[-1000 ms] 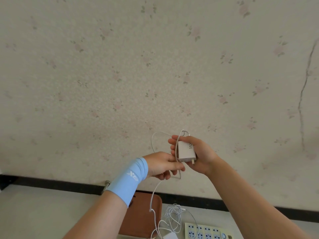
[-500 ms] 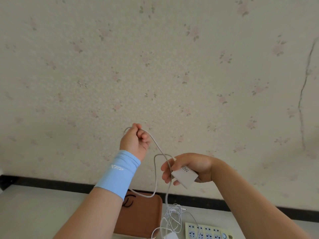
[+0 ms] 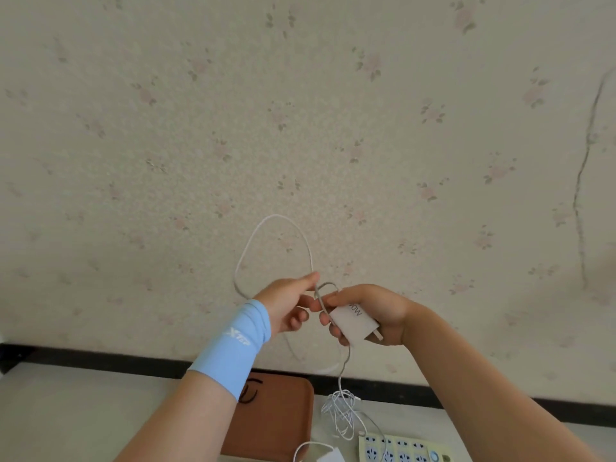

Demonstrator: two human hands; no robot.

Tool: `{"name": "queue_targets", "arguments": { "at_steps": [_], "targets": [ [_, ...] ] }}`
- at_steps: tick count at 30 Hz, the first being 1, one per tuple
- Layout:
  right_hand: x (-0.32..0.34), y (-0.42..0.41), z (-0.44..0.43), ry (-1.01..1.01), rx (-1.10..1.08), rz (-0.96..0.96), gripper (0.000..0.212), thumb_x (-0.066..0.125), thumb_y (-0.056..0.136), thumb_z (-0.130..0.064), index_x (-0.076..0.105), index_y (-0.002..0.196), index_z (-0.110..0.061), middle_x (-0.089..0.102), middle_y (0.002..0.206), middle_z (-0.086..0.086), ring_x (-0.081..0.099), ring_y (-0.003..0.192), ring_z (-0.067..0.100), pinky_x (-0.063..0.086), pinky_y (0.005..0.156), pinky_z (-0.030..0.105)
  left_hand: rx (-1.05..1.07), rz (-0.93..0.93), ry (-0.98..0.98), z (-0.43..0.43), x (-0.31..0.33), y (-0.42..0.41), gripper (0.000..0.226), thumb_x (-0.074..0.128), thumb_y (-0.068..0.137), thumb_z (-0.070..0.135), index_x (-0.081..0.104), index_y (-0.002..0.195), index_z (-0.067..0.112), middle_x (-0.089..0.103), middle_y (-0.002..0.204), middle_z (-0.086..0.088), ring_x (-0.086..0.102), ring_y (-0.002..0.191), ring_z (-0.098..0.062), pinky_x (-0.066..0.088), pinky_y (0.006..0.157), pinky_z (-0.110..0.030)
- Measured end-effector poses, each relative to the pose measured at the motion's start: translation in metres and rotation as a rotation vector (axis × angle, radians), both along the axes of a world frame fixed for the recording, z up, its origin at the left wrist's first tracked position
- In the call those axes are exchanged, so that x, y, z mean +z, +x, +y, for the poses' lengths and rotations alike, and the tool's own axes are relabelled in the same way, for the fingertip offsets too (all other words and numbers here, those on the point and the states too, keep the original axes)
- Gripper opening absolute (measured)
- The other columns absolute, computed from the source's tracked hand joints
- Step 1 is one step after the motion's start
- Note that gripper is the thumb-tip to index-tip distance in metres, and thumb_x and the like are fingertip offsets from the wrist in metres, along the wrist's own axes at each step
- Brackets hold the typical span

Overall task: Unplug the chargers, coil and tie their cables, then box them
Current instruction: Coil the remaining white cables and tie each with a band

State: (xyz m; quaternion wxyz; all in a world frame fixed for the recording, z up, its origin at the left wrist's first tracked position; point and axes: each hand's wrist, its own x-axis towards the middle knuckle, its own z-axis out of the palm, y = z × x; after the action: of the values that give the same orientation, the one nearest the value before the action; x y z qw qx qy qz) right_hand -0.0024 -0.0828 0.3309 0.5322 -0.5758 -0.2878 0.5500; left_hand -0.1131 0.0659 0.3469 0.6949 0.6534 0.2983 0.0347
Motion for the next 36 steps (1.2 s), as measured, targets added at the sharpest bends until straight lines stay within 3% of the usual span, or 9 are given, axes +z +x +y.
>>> {"name": "queue_targets", "arguments": {
  "at_steps": [5,8,13,17,20,22,26,29,36],
  "targets": [
    [0.0,-0.007,0.002,0.02,-0.02,-0.01,0.03,0.056,0.097,-0.019,0.066,0.117,0.0,0.071,0.104,0.014,0.062,0.072,0.02,0.051,0.067,0.03,0.07,-0.053,0.351,-0.001,-0.001,0.002,0.022,0.058,0.094,0.024,0.072,0.096,0.007,0.056,0.065,-0.001,0.047,0.042,-0.015,0.033,0.043,-0.021],
    [-0.001,-0.006,0.001,-0.024,0.019,0.008,0.031,0.057,0.094,-0.017,0.066,0.118,0.0,0.072,0.111,0.018,0.068,0.084,0.024,0.055,0.078,0.032,0.229,-0.174,0.343,0.004,0.002,0.002,0.024,0.049,0.098,0.016,0.065,0.081,0.009,0.056,0.06,-0.003,0.053,0.038,-0.016,0.035,0.041,-0.021],
    [-0.006,-0.012,-0.002,-0.23,0.32,-0.146,0.027,0.047,0.098,-0.01,0.064,0.116,-0.004,0.065,0.127,0.023,0.064,0.113,0.029,0.055,0.08,0.024,0.547,-0.415,-0.209,0.016,0.003,0.01,0.028,0.038,0.103,0.011,0.049,0.078,0.012,0.042,0.039,0.004,0.047,0.028,-0.01,0.034,0.034,-0.012],
    [-0.014,-0.009,0.0,-0.335,0.245,-0.294,0.016,0.054,0.096,-0.014,0.065,0.105,-0.006,0.071,0.113,0.017,0.068,0.102,0.026,0.053,0.075,0.024,0.723,-0.649,-0.645,0.041,0.006,0.006,0.029,0.035,0.104,0.013,0.045,0.077,0.015,0.042,0.046,0.001,0.047,0.03,-0.011,0.035,0.035,-0.011],
    [-0.018,-0.004,0.002,-0.292,0.099,-0.349,0.023,0.063,0.085,-0.021,0.07,0.104,-0.009,0.073,0.092,0.009,0.066,0.088,0.028,0.05,0.085,0.043,0.776,-0.729,-0.752,0.051,0.002,0.003,0.03,0.035,0.107,0.021,0.051,0.082,0.013,0.044,0.069,-0.004,0.053,0.054,-0.015,0.046,0.04,-0.015],
    [-0.013,-0.002,0.003,-0.197,0.005,-0.26,0.021,0.06,0.09,-0.014,0.072,0.106,-0.007,0.07,0.089,0.009,0.062,0.076,0.023,0.053,0.076,0.04,0.682,-0.666,-0.794,0.047,0.0,0.002,0.032,0.035,0.107,0.022,0.053,0.085,0.008,0.053,0.075,-0.009,0.056,0.066,-0.019,0.054,0.044,-0.022],
    [-0.001,0.002,0.001,0.019,-0.075,-0.029,0.034,0.058,0.092,-0.015,0.067,0.122,-0.002,0.07,0.102,0.013,0.059,0.074,0.02,0.048,0.068,0.032,0.319,-0.277,-0.456,0.018,0.002,0.0,0.017,0.045,0.098,0.006,0.059,0.089,0.001,0.064,0.08,-0.01,0.06,0.067,-0.02,0.049,0.048,-0.022],
    [0.003,0.002,0.001,0.087,-0.084,0.058,0.04,0.058,0.093,-0.019,0.064,0.126,0.003,0.07,0.114,0.021,0.061,0.077,0.021,0.051,0.07,0.03,0.103,-0.165,-0.24,0.002,0.003,0.003,0.014,0.059,0.093,0.022,0.066,0.096,0.011,0.064,0.083,-0.004,0.052,0.06,-0.015,0.038,0.053,-0.024],
    [0.004,-0.001,0.0,0.101,-0.058,0.073,0.038,0.054,0.096,-0.019,0.063,0.124,0.004,0.067,0.124,0.026,0.065,0.079,0.022,0.053,0.073,0.031,0.092,-0.064,0.241,-0.003,0.002,0.003,0.013,0.065,0.091,0.024,0.072,0.092,0.013,0.067,0.082,0.0,0.054,0.059,-0.015,0.038,0.05,-0.024]
  ]
}}
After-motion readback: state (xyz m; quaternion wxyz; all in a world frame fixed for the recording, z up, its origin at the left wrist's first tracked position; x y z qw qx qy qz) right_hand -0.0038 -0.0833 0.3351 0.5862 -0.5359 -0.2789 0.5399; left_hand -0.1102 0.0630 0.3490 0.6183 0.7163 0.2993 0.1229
